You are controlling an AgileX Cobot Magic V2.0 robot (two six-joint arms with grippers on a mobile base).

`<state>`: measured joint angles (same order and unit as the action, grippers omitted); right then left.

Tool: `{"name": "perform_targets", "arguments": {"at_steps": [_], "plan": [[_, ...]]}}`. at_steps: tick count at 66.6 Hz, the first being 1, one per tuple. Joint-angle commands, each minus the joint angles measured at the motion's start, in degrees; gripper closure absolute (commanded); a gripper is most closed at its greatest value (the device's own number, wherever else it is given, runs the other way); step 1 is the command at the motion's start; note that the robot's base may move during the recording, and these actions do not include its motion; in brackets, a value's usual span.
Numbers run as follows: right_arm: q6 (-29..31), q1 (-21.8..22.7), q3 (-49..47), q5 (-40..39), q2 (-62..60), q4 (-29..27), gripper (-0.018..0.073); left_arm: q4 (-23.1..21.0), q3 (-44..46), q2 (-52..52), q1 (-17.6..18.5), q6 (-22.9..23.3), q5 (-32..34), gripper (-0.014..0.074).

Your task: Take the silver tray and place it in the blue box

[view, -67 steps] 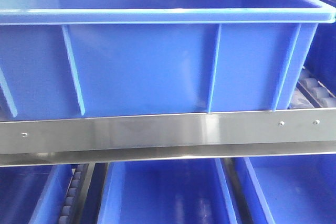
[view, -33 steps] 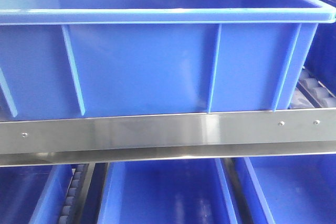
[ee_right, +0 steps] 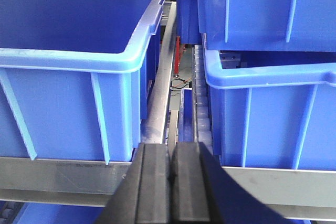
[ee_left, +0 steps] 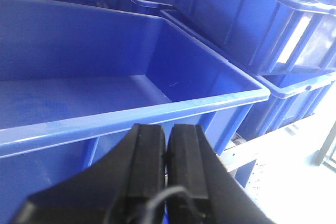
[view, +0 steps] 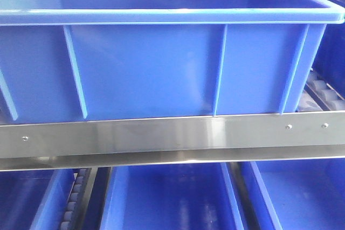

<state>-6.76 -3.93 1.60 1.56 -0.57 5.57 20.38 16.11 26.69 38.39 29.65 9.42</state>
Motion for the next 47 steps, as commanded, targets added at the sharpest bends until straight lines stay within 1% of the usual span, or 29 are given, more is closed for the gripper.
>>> {"name": "perform_targets", "arguments": {"at_steps": [1, 5, 7, 12, 15, 18, 24, 26, 29, 34, 38, 43, 47], "plan": [[0.61, 0.36, -1.04, -5.25, -1.19, -0.16, 0.0507, 0.05, 1.46, 0.03, 0.45, -0.13, 4.89, 0.0603], [0.61, 0.36, -1.04, -5.25, -1.19, -0.16, 0.0507, -0.65, 1.29, -0.38, -0.51, -0.81, 4.33, 0.0603], [0.61, 0.36, -1.04, -5.25, -1.19, -0.16, 0.0507, -1.57, 1.03, -0.79, -1.43, -1.71, 4.12, 0.0603], [0.61, 0.36, -1.04, -5.25, -1.19, -0.16, 0.0507, -2.25, 0.06, -2.78, -4.38, -4.37, 4.12, 0.0603], [0.61, 0.36, -1.04, -5.25, -1.19, -0.16, 0.0507, -4.13, -0.65, -4.31, -7.17, -7.56, 3.86, 0.0603], [0.61, 0.36, -1.04, -5.25, -1.19, -0.16, 0.0507, -5.89, -1.62, -6.15, -10.08, -12.49, 3.02, 0.0603], [0.61, 0.36, -1.04, -5.25, -1.19, -0.16, 0.0507, -10.83, -4.77, -10.77, -15.98, -19.98, 1.56, 0.0603], [0.61, 0.36, -1.04, -5.25, -1.19, -0.16, 0.0507, -12.86, -6.0, -12.18, -17.7, -21.58, 1.56, 0.0603], [0.61, 0.36, -1.04, -5.25, -1.19, -0.16, 0.0507, -14.51, -7.53, -14.13, -19.89, -23.41, 1.56, 0.0604], [0.61, 0.36, -1.04, -5.25, -1.19, -0.16, 0.0507, -15.6, -9.7, -16.97, -22.92, -23.88, 0.81, 0.0603], [0.61, 0.36, -1.04, -5.25, -1.19, -0.16, 0.0507, -15.6, -11.27, -19.79, -25.87, -23.88, -2.08, 0.0603], [0.61, 0.36, -1.04, -5.25, -1.19, -0.16, 0.0507, -15.91, -12.09, -22.54, -28.48, -23.88, -5.99, 0.0603], [0.61, 0.36, -1.04, -5.25, -1.19, -0.16, 0.0507, -16.5, -12.95, -24.54, -30.45, -23.88, -7.28, 0.0603]]}}
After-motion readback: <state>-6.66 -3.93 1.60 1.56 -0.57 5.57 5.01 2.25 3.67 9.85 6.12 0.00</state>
